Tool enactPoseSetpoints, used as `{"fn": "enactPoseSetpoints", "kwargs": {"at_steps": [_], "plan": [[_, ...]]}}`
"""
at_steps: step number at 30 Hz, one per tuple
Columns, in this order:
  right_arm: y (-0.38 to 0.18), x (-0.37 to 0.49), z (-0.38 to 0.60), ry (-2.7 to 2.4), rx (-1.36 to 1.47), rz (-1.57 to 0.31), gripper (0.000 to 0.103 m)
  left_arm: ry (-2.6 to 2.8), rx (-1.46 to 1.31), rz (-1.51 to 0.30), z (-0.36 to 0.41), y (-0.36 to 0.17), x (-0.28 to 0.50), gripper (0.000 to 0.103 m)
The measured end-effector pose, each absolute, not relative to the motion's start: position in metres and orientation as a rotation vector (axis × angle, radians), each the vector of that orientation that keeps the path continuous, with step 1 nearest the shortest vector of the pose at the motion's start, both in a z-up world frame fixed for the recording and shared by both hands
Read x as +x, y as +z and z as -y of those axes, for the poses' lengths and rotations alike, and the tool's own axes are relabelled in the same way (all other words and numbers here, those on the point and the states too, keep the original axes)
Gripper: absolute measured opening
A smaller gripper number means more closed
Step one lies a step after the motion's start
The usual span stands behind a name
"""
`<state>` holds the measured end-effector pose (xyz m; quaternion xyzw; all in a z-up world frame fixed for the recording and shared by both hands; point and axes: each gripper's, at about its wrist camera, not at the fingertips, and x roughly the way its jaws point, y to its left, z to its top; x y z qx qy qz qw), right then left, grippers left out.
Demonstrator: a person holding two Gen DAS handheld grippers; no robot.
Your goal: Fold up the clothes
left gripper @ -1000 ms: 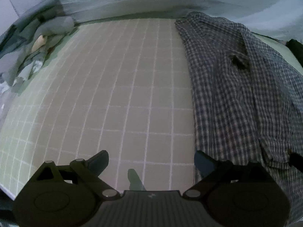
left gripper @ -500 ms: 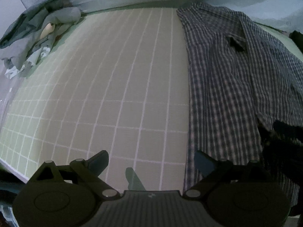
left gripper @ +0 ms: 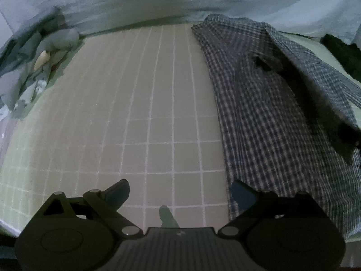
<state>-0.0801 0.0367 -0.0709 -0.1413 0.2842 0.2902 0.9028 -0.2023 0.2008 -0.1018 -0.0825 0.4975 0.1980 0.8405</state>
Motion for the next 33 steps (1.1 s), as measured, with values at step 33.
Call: {"fn": "enactPoseSetpoints", "kwargs": {"at_steps": [33], "plan": [[-0.142,-0.161,-0.089,0.356,-0.054,-0.921,0.044,0.353,-0.095,-1.008,-0.258,-0.094,-0.280,0.097]]}}
